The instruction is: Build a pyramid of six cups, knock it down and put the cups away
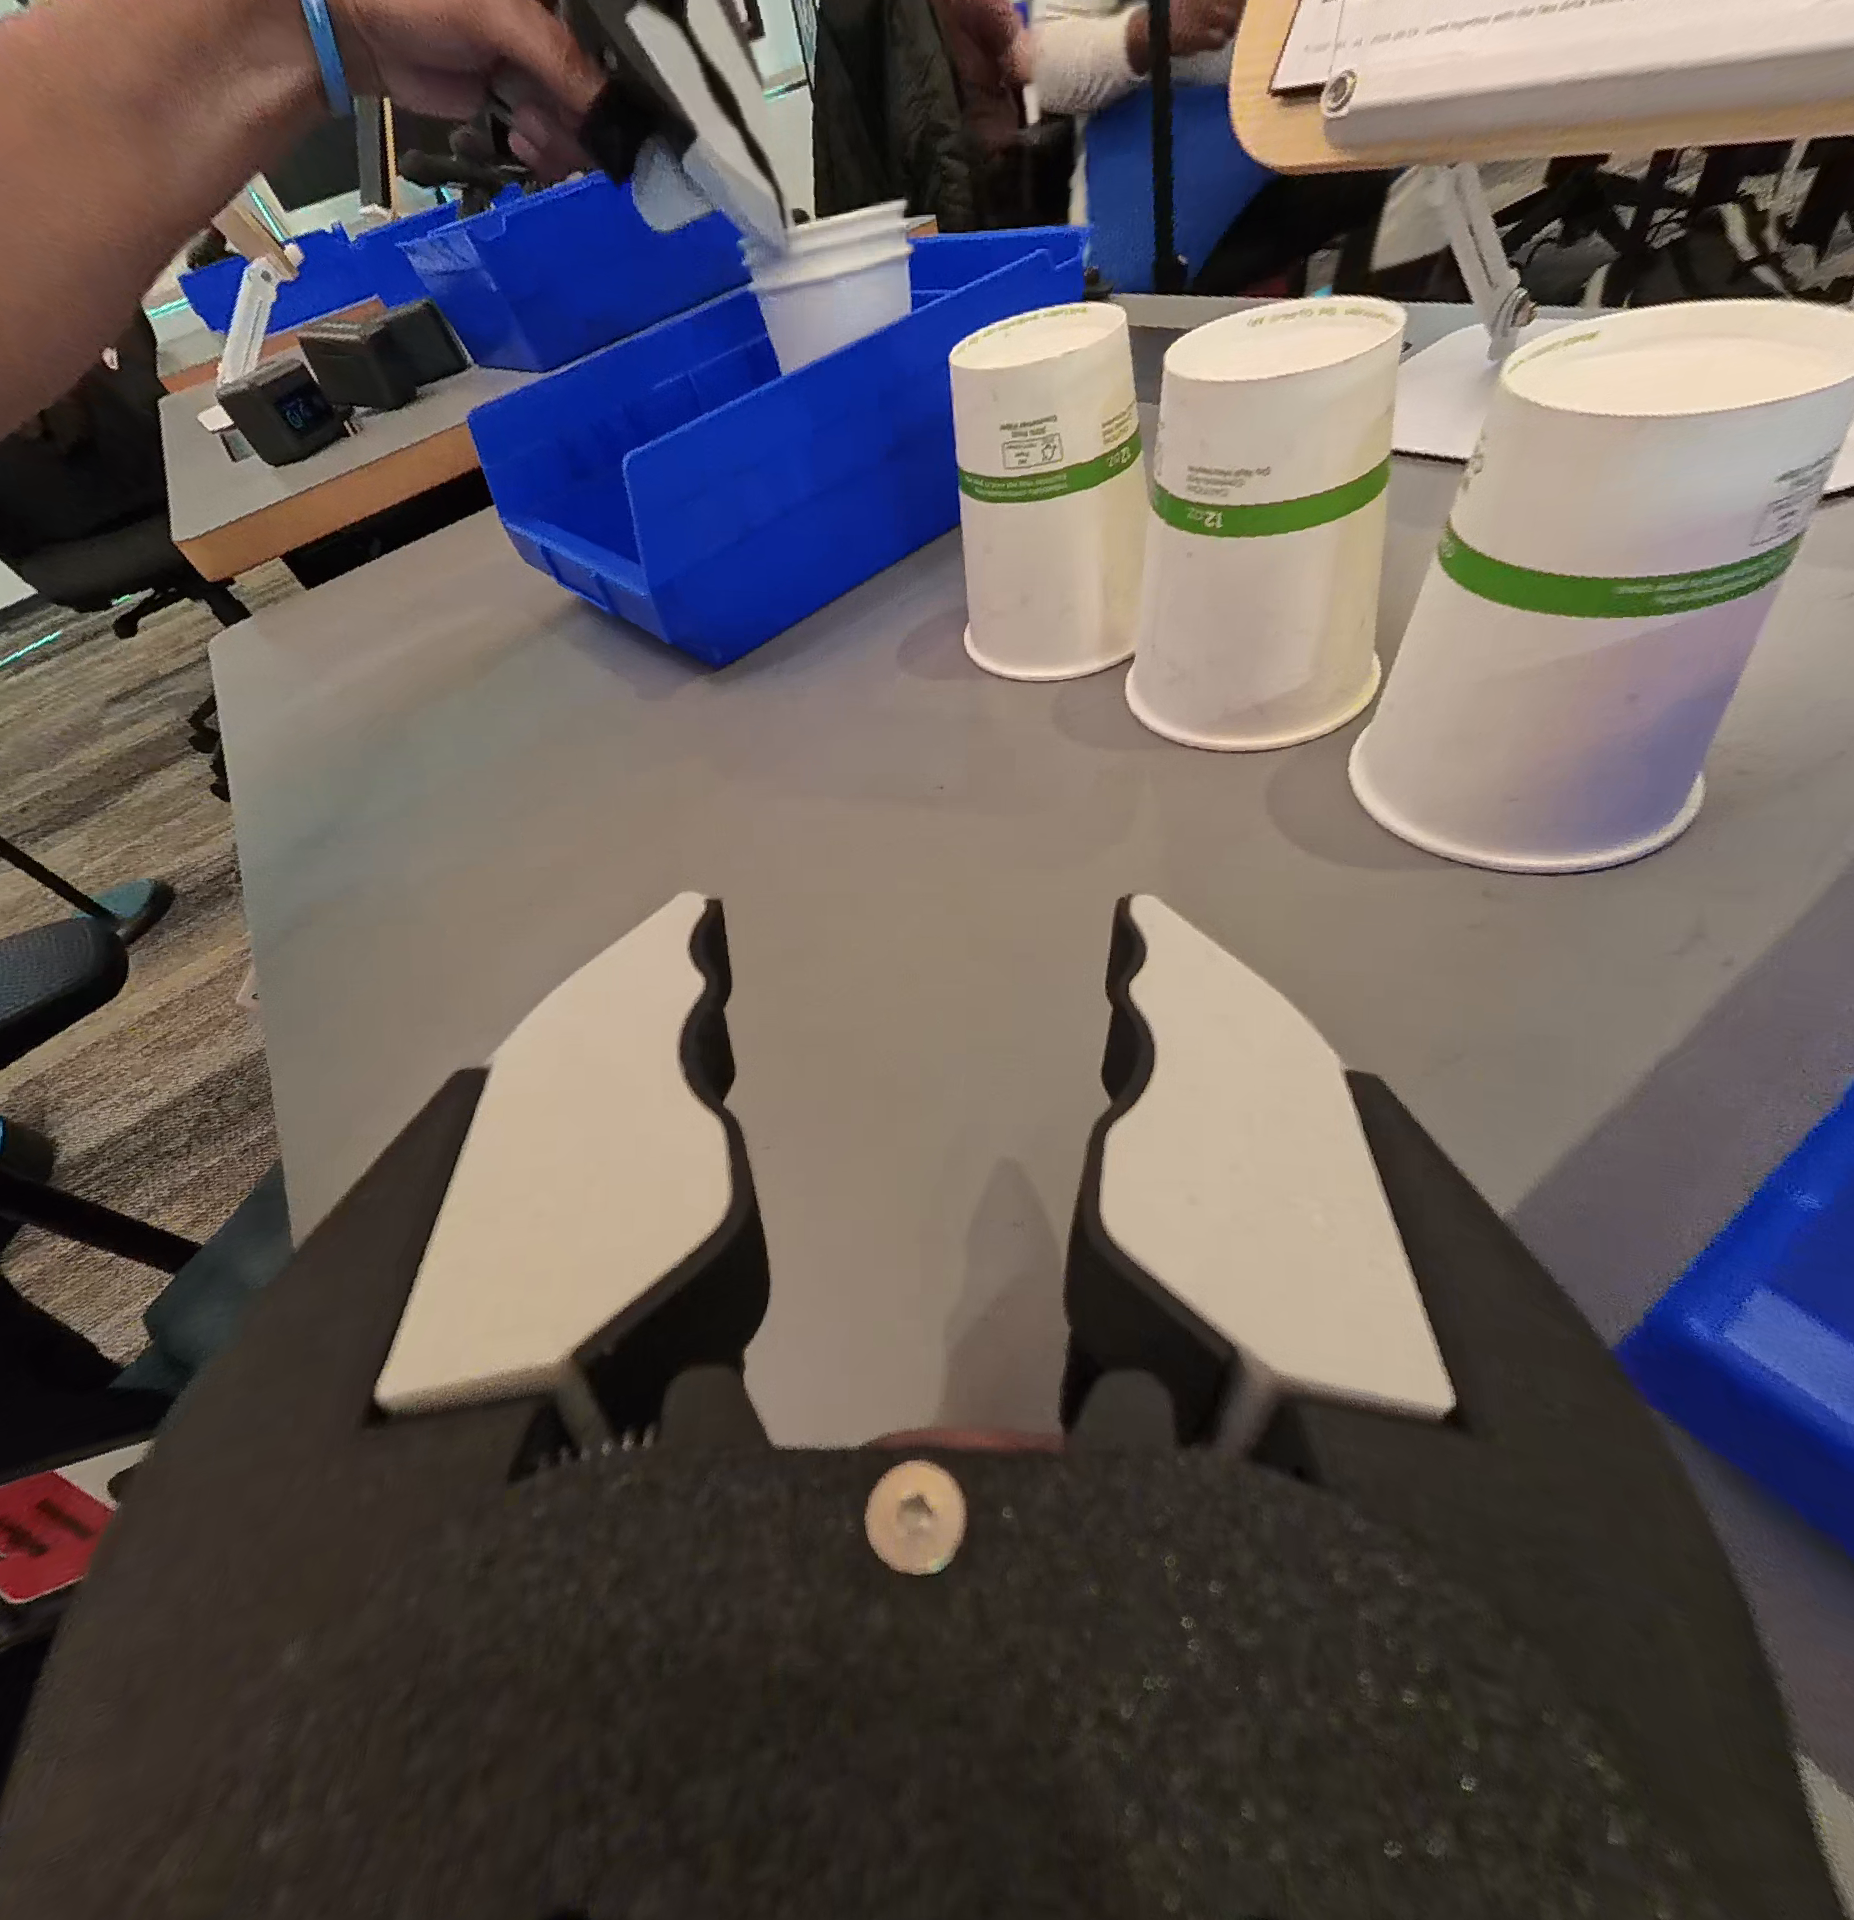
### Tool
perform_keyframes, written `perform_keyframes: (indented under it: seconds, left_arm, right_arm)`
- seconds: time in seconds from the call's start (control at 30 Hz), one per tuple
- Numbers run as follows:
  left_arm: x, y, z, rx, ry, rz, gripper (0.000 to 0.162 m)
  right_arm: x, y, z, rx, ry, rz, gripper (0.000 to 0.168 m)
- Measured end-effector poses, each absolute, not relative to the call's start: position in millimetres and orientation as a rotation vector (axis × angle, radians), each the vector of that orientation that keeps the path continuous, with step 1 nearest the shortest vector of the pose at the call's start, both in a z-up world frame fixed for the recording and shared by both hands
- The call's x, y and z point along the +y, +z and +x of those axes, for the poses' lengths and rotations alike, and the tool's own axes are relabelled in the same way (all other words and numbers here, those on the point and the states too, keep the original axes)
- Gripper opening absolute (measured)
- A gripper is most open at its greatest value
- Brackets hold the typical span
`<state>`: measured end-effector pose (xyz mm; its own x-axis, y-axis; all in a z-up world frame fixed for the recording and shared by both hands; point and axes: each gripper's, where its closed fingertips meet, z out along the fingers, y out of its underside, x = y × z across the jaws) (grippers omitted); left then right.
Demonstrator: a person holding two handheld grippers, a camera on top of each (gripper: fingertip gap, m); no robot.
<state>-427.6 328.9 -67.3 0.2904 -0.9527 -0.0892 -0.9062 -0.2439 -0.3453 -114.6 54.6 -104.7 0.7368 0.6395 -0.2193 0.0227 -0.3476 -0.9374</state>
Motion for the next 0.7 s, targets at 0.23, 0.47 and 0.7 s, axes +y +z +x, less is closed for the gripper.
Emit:
perform_keyframes:
  seconds: [0.23, 0.47, 0.7]
  left_arm:
    - [322.0, -66.5, -423.2, 1.666, -0.286, -2.291, 0.003]
    - [327.9, -49.0, -425.1, 1.606, -0.319, -2.328, 0.003]
    - [326.0, -38.6, -429.1, 1.600, -0.229, -2.344, 0.003]
  right_arm:
    - [51.1, -108.7, -121.5, -0.546, 0.707, -1.850, 0.069]
    - [49.6, -109.9, -123.7, -0.555, 0.725, -1.855, 0.069]
    - [48.5, -111.9, -126.3, -0.562, 0.741, -1.864, 0.068]
